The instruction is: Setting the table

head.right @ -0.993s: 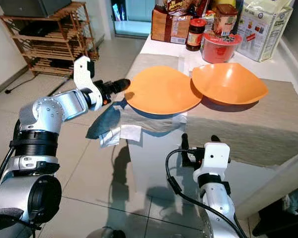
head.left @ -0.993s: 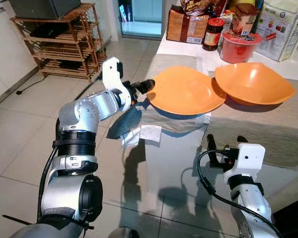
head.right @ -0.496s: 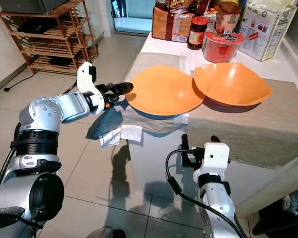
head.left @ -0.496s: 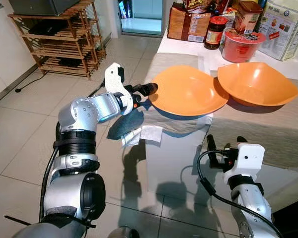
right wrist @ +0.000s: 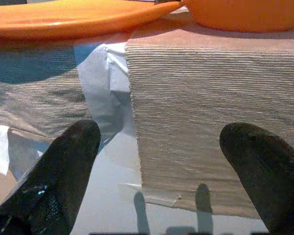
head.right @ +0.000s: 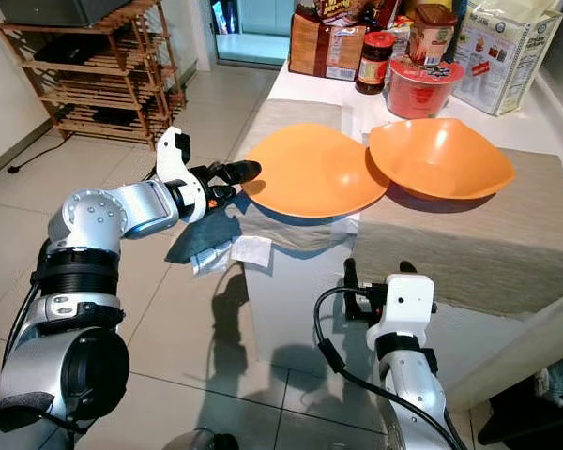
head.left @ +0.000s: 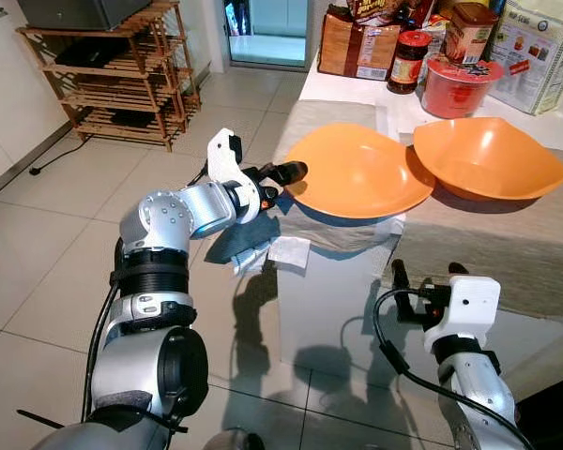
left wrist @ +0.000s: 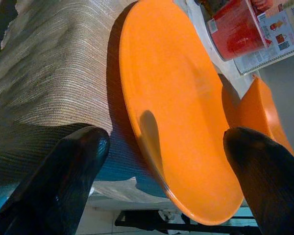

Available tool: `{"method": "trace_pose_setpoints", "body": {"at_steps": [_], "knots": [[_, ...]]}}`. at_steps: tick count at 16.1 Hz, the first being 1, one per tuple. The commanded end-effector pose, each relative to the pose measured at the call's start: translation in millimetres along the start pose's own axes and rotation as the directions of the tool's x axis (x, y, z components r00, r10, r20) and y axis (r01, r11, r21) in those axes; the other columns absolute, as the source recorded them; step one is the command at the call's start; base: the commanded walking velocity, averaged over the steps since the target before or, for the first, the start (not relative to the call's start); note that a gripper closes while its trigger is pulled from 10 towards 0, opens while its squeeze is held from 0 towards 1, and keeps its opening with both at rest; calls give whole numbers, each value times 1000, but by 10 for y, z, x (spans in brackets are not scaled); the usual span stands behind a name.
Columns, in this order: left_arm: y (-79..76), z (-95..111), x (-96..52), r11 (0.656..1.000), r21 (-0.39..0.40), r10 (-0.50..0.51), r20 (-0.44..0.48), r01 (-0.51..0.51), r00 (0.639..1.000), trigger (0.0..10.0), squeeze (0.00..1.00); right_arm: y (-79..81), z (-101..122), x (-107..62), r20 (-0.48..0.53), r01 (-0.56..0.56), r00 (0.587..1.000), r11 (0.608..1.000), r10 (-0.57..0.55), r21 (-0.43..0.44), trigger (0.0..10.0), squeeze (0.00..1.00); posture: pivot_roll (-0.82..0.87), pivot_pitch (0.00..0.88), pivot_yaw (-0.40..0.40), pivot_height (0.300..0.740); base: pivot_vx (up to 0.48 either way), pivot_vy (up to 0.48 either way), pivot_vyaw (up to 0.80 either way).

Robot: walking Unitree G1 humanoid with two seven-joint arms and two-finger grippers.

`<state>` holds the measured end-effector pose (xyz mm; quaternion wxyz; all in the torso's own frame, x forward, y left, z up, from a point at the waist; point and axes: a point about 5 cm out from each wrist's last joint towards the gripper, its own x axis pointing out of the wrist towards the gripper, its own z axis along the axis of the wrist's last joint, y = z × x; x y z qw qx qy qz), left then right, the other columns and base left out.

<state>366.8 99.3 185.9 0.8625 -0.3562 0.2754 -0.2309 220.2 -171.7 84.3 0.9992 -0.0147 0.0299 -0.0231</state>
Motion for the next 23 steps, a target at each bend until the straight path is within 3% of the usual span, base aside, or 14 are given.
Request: {"method": "trace_pose_setpoints", "body": {"at_steps": [1,13,23], "knots": [[1,-24,36,1000,-11,11,-11,-11,1000,10000,0,16,39,-7,9,-13,1000,1000,13,-12,10000,0,-197,7,53,727,0,0,0],[9,-216,267,997,-79,-1,-7,1,1000,10000,0,5,54,-82,7,-10,1000,1000,10,-24,10000,0,-226,24,50,727,0,0,0],[-262,-224,400,989,-89,-116,5,116,993,10000,0,11,34,-122,-8,-2,1000,1000,2,-24,10000,0,-235,35,60,727,0,0,0]]}}
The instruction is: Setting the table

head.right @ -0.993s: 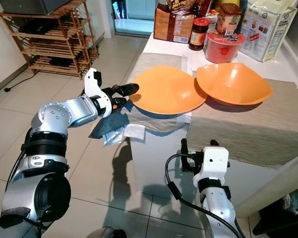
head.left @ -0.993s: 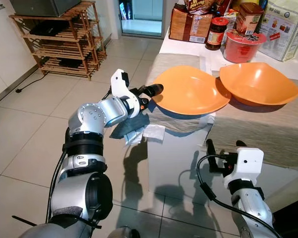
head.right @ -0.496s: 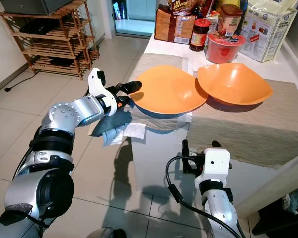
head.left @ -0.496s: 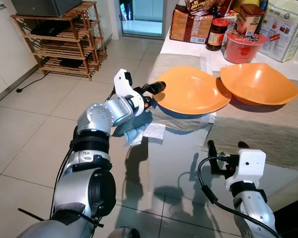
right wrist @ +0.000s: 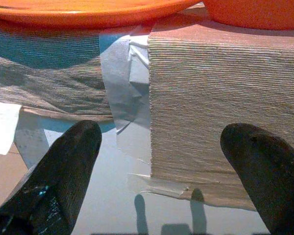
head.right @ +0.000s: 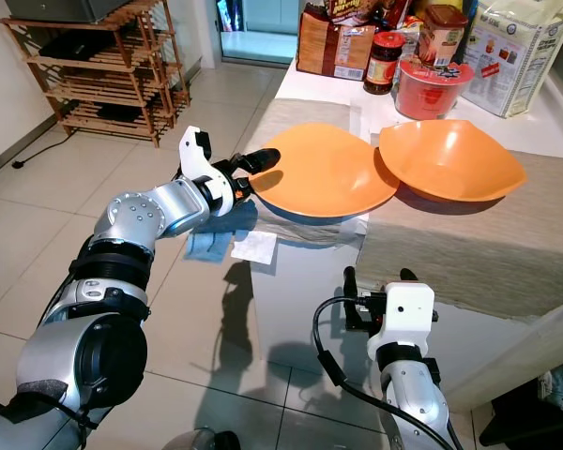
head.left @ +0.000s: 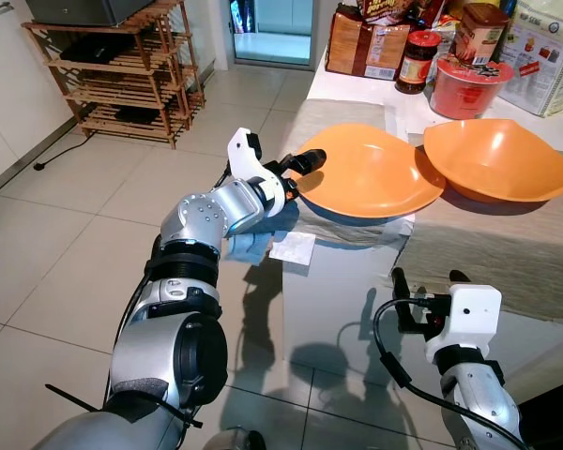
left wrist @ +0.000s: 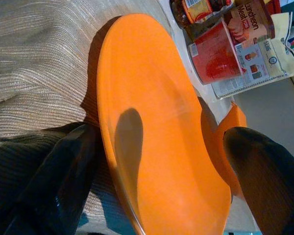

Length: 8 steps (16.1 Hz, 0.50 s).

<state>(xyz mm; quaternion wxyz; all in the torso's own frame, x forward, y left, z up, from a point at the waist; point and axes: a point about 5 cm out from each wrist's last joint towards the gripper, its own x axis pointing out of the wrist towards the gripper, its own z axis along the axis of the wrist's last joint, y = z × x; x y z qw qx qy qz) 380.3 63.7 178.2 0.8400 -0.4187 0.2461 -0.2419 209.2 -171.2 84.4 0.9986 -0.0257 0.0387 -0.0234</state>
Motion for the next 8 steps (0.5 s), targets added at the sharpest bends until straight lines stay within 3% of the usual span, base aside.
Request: {"method": "trace_pose_setpoints", "body": {"at_steps": [1,8], "knots": [[-100,-113,69,1000,6,-30,-66,30,997,10000,0,10,36,-14,7,-3,1000,1000,3,0,10000,0,-233,35,61,727,0,0,0],[-185,-301,86,993,-67,-108,-153,99,982,10000,0,16,29,-8,2,-5,1000,1000,5,2,10000,0,-227,43,60,727,0,0,0]]}}
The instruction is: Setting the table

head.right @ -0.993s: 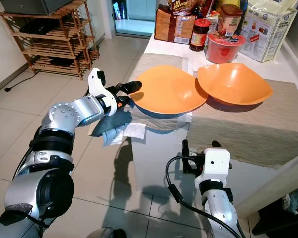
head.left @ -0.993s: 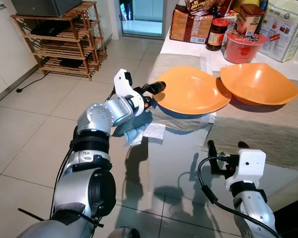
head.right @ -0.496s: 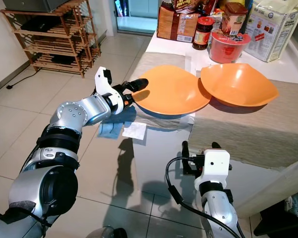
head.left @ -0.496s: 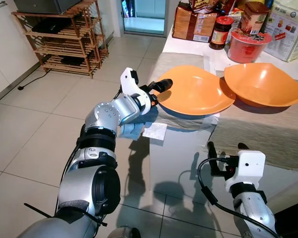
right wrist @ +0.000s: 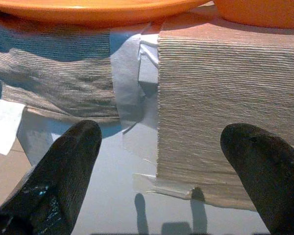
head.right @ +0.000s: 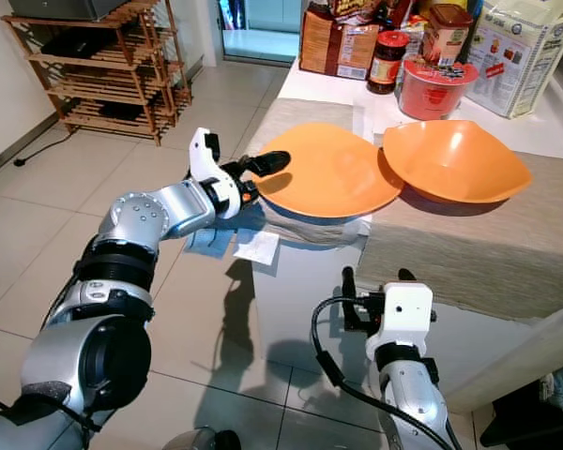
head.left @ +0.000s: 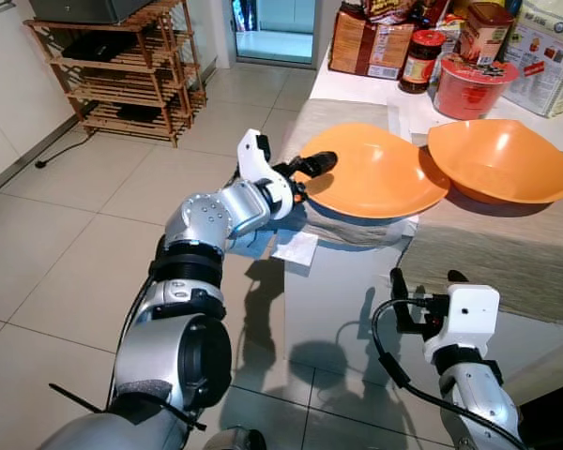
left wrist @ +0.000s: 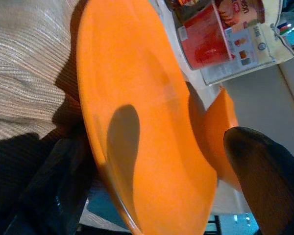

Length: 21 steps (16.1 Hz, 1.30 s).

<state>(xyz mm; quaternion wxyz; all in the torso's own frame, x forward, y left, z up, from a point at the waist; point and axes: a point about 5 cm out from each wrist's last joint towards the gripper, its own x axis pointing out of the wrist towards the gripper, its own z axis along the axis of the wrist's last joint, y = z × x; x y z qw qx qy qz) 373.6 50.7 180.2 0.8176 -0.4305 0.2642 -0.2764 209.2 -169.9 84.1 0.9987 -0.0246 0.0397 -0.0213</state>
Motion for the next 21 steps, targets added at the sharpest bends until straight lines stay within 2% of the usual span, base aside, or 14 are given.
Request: {"method": "trace_pose_setpoints", "body": {"at_steps": [1,4,7,8,11,14,15,17,19,21], "knots": [[-119,-190,82,997,-46,-70,-83,66,994,10000,0,4,31,-7,3,-2,1000,1000,2,0,10000,0,-228,45,61,727,0,0,0],[-151,-222,113,996,-45,-79,-75,76,994,10000,0,9,26,-1,1,-2,1000,1000,2,1,10000,0,-224,42,57,727,0,0,0],[-77,-247,123,999,-16,-53,-63,52,997,10000,0,15,32,-3,2,-4,1000,1000,4,-1,10000,0,-227,44,59,727,0,0,0],[-26,-257,129,1000,19,-9,-53,10,999,0,0,14,32,-6,0,-4,1000,1000,4,-2,10000,0,-227,45,57,727,0,0,0],[158,-281,114,982,137,133,-29,-128,991,0,0,3,38,-10,-1,-4,1000,1000,4,-7,10000,0,-229,52,54,727,0,0,0],[216,-302,109,981,140,138,-13,-135,990,0,0,0,39,-12,-4,-5,1000,1000,5,-8,10000,0,-229,53,52,727,0,0,0],[219,-286,109,987,102,127,9,-127,992,0,0,-1,41,-10,-4,-5,1000,1000,5,-8,10000,0,-228,56,52,727,0,0,0],[236,-207,97,994,-24,111,55,-110,992,0,0,0,39,-7,-5,-5,1000,1000,5,-7,10000,0,-228,52,52,727,0,0,0],[240,-88,88,985,-147,114,143,-93,983,0,0,0,39,-9,-6,-6,1000,1000,6,-6,10000,0,-224,54,48,727,0,0,0],[214,-143,115,986,-148,101,141,-80,985,0,0,6,46,-7,-5,-15,1000,1000,15,-9,10000,0,-224,54,48,727,0,0,0]]}}
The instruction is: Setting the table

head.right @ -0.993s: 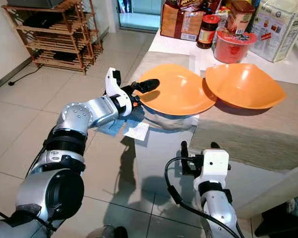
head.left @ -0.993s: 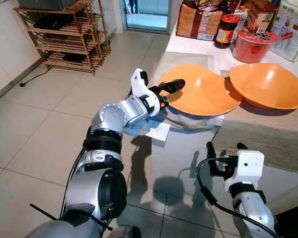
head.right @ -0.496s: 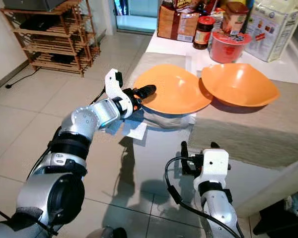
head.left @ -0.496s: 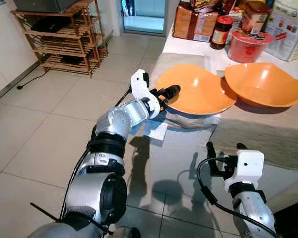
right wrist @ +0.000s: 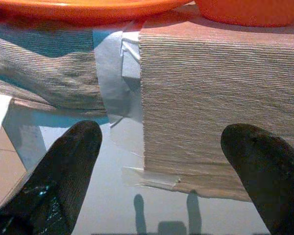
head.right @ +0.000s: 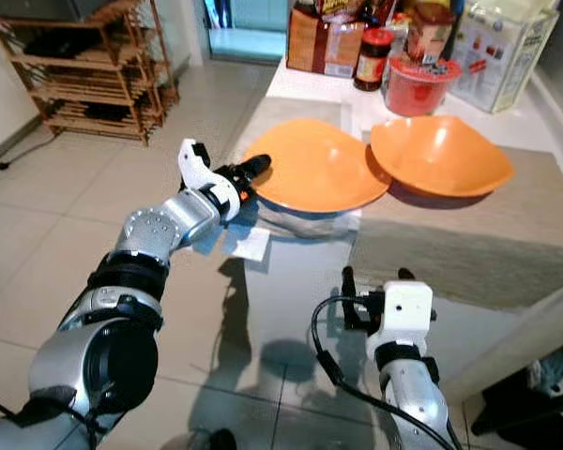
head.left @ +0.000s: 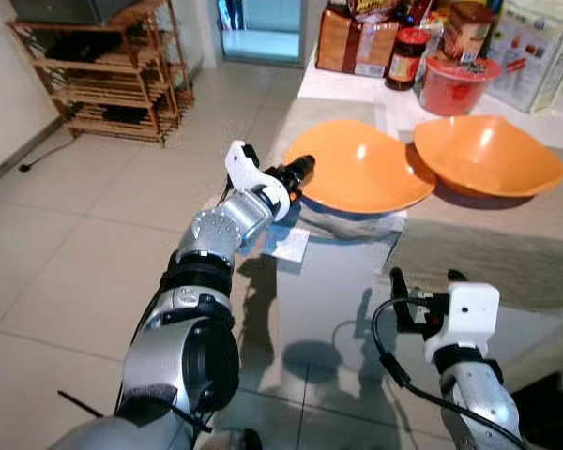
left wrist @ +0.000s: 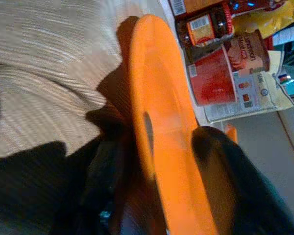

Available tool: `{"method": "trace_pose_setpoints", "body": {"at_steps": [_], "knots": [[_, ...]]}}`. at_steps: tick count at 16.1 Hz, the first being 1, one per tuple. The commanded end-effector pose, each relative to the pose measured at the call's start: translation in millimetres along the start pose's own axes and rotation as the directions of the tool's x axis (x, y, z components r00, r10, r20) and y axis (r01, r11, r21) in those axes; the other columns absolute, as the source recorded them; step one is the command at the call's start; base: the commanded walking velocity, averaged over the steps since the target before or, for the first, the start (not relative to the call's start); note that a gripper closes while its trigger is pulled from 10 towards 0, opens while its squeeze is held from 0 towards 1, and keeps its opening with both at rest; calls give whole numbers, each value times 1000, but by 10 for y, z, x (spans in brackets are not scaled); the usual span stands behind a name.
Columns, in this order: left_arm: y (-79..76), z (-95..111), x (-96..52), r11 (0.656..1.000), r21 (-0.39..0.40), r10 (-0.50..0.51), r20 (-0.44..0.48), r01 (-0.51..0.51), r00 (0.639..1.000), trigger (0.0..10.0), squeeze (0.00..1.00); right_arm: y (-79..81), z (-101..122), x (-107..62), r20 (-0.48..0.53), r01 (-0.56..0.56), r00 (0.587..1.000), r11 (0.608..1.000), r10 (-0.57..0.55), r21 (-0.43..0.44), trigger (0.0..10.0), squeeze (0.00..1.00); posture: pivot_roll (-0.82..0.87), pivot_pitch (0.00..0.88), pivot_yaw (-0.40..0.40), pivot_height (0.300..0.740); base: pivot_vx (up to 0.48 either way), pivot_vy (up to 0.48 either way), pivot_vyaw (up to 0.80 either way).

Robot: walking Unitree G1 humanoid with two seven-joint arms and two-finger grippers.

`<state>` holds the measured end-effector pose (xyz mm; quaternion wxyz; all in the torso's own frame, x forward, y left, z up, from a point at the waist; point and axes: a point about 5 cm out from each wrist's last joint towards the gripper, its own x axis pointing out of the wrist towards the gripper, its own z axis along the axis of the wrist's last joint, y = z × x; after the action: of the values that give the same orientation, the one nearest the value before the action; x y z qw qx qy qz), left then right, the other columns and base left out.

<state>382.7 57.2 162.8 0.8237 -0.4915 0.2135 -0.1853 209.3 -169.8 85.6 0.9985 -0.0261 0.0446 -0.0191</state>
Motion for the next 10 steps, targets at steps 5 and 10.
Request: {"method": "trace_pose_setpoints", "body": {"at_steps": [5,10], "knots": [[17,-349,57,1000,-20,-5,-107,3,994,0,0,0,29,-7,1,-8,1000,1000,8,-6,10000,0,-226,53,46,727,0,0,0],[2,-322,24,968,246,-24,-110,51,994,0,0,-12,41,11,5,-5,1000,1000,5,-7,10000,0,-220,55,45,727,0,0,0]]}}
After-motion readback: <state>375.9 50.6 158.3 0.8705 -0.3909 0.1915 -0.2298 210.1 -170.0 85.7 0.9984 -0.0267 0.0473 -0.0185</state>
